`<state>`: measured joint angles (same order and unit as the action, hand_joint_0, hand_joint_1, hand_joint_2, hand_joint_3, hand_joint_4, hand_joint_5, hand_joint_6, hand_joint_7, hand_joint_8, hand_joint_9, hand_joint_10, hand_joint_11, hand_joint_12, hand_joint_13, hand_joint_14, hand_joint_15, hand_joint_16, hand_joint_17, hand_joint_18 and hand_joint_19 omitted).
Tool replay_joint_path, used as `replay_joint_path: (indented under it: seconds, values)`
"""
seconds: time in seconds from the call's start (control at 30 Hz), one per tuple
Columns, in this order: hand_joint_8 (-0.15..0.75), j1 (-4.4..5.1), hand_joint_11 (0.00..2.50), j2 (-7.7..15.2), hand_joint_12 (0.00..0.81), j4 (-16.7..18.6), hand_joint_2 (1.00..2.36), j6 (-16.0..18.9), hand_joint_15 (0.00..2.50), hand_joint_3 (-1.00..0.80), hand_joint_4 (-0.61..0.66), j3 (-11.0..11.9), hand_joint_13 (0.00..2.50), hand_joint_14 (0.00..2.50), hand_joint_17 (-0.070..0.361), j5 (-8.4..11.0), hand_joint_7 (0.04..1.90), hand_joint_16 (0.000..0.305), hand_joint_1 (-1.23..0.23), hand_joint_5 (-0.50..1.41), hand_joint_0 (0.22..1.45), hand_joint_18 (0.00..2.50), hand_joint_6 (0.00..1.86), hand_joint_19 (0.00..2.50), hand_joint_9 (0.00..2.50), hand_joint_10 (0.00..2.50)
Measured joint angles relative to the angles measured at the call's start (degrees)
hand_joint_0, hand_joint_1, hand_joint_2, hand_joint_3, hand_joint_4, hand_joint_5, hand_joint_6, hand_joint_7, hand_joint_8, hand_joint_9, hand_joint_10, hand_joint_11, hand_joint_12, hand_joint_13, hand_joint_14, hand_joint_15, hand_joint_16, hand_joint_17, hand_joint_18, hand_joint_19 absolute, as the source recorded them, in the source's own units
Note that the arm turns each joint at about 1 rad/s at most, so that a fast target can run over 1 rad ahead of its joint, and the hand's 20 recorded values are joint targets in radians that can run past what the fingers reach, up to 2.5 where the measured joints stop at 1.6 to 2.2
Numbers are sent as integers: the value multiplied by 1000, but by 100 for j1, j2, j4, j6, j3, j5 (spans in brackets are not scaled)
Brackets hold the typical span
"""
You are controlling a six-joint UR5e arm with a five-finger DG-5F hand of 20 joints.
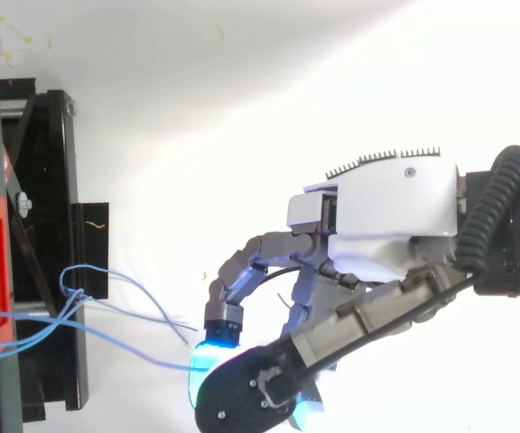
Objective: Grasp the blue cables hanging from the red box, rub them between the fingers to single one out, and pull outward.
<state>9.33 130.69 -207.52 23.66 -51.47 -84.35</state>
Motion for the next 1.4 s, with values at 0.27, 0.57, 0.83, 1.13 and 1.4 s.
replay_joint_path:
  seconds: [0.27, 0.57, 0.83, 1.13, 1.4]
  values:
    - [319, -1, 1014, 0, 423, 46, 1008, -36, 639, -391, 114, 2, 1026, 21, 118, 6, 876, 52, -688, -188, 578, 828, 861, 588, 1327, 17]
    - [327, -42, 1017, 0, 425, 250, 1006, -386, 628, -409, 132, 12, 1030, 22, 119, 41, 882, 53, -682, -182, 567, 833, 858, 579, 1333, 16]
    - [330, -62, 1001, 0, 427, 591, 1007, -977, 637, -398, 132, 82, 1032, 21, 119, 440, 893, 53, -679, -179, 569, 833, 856, 582, 1341, 17]
    - [326, -114, 1013, -4, 420, 835, 1010, -1498, 630, -352, 120, 111, 1031, 23, 118, 616, 900, 52, -665, -176, 591, 830, 858, 584, 1340, 17]
    - [354, -128, 974, -8, 444, 872, 1015, -1551, 614, -174, 93, 123, 1043, 21, 130, 607, 900, 58, -664, -169, 592, 874, 896, 542, 1343, 14]
